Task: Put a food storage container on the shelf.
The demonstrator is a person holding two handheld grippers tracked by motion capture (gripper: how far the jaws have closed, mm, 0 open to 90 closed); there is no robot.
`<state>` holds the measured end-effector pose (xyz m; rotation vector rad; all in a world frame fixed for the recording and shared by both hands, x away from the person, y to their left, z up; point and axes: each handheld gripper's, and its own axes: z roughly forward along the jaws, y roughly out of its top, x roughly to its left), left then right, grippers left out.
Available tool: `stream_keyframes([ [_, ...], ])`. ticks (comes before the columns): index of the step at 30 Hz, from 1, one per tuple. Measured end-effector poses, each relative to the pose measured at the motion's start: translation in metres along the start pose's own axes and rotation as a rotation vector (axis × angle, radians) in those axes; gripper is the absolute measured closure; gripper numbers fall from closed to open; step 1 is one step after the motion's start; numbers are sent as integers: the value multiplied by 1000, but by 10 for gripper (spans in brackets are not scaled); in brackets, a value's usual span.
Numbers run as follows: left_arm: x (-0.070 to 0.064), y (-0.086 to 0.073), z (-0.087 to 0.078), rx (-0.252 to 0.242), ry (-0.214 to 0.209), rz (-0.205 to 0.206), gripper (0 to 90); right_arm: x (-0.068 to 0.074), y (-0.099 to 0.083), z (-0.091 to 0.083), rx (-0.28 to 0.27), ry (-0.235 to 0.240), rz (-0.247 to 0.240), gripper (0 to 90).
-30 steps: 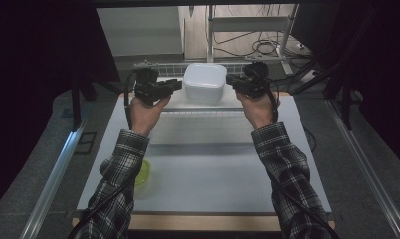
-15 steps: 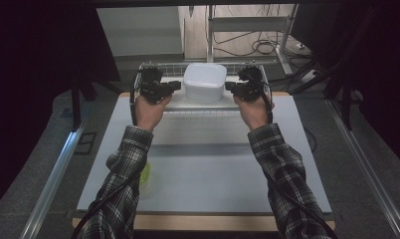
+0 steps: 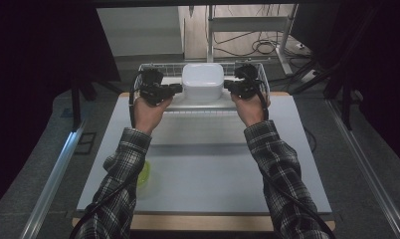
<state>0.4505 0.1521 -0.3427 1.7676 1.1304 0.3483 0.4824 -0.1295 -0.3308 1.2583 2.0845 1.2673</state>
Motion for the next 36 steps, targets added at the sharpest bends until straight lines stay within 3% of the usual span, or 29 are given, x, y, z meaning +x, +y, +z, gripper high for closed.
stream_keyframes([
  [7, 0, -6, -10, -3, 20, 42, 774, 2, -4, -12, -23, 2, -50, 839],
  [14, -3, -17, -25, -33, 15, 61, 569, 1, -14, -36, -50, 13, -99, 680],
  [17, -6, -20, -29, -45, 12, 69, 528, -1, -17, -39, -53, 18, -96, 638],
  [22, -10, -28, -37, -55, -32, 79, 382, -5, -28, -49, -56, 58, -97, 517],
  [31, -18, -46, -49, -64, -74, 110, 263, 4, -45, -59, -41, 112, -135, 404],
  [36, -23, -58, -53, -39, -108, 111, 258, 12, -55, -67, -32, 142, -177, 343],
])
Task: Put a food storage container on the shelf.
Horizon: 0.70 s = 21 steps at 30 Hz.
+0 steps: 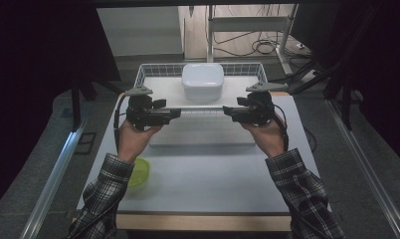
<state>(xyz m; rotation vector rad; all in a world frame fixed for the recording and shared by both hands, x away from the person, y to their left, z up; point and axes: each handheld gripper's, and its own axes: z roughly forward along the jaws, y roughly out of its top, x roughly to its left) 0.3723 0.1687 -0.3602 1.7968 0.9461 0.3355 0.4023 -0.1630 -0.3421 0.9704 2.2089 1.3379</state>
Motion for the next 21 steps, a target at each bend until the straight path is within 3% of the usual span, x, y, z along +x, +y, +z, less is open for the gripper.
stream_keyframes([
  [7, -17, -16, -2, 25, -47, 46, 163, 13, -13, -9, 12, 34, -35, 274],
  [13, -33, -31, -5, 42, -44, 91, 96, 21, -26, -16, 14, 63, -37, 214],
  [21, -45, -59, -14, 11, -15, 141, 45, 31, -49, -22, 14, 98, -66, 108],
])
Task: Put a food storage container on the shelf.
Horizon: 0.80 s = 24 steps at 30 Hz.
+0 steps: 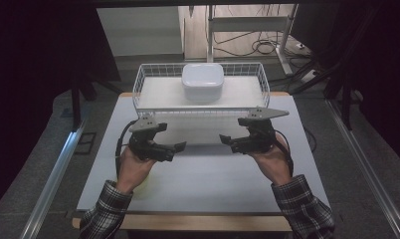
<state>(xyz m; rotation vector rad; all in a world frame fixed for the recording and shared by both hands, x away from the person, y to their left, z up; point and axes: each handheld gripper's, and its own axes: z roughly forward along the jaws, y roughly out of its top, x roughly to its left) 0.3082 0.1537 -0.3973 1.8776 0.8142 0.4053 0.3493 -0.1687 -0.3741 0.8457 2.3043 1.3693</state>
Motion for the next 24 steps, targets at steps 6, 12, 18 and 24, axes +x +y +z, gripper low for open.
stream_keyframes([
  [6, -9, -22, 0, 15, 7, 12, 20, 7, -21, -1, 27, 15, 0, 58],
  [12, -15, -45, 2, 6, -23, -21, 3, 8, -39, -5, 30, 18, 32, 0],
  [18, -28, -60, 1, 33, 33, 26, 0, 6, -56, -10, 21, 10, 55, 0],
  [24, -42, -78, -1, 55, 38, 50, 3, 11, -79, -12, 43, 13, 36, 0],
])
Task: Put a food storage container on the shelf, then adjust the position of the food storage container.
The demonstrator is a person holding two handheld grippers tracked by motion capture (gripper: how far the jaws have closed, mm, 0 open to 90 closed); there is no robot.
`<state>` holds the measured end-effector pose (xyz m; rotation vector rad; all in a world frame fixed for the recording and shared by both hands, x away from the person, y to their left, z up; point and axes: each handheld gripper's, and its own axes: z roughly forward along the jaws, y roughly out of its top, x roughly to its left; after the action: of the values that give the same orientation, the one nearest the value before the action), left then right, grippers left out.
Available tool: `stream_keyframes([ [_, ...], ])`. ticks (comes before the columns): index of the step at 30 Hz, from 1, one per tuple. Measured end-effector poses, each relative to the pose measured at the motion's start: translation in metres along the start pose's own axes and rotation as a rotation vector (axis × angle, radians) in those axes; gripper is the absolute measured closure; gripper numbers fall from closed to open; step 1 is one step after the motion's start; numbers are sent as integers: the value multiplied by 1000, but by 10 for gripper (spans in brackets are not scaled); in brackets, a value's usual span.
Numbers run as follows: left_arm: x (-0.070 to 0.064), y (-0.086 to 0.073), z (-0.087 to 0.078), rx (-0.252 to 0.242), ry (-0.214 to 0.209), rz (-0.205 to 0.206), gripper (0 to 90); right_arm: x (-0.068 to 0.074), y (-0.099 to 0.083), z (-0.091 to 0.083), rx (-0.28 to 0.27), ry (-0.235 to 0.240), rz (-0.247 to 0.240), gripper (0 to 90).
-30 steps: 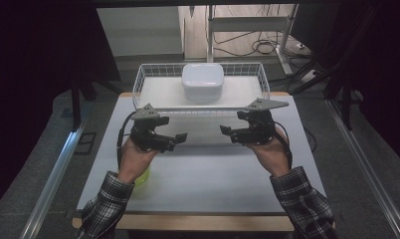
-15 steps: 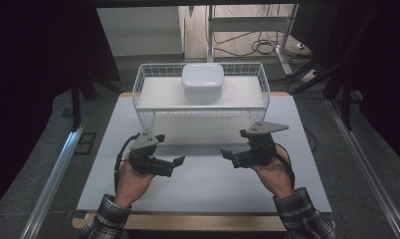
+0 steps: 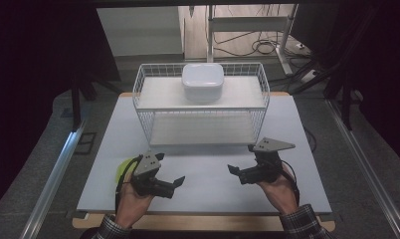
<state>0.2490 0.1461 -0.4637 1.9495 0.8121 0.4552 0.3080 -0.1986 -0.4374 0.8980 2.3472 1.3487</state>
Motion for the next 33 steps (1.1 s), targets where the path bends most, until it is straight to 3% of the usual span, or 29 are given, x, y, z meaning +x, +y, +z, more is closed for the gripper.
stream_keyframes([
  [4, -7, -14, 2, 2, -14, -11, 8, 4, -17, -1, 16, -5, -6, 0],
  [12, -13, -36, 3, -3, 30, -7, 10, 11, -41, -3, 40, -14, -17, 5],
  [16, -18, -44, 5, 23, 37, 15, 11, 15, -49, -3, 57, -22, -37, 8],
  [17, -20, -48, 7, 42, 40, 37, 8, 16, -54, -3, 69, -26, -47, 8],
  [23, -23, -48, 10, 60, 37, 59, 6, 15, -64, 2, 118, -21, -37, 12],
  [33, -23, -44, 9, 92, 19, 35, 7, 13, -66, 5, 132, -24, -38, 16],
])
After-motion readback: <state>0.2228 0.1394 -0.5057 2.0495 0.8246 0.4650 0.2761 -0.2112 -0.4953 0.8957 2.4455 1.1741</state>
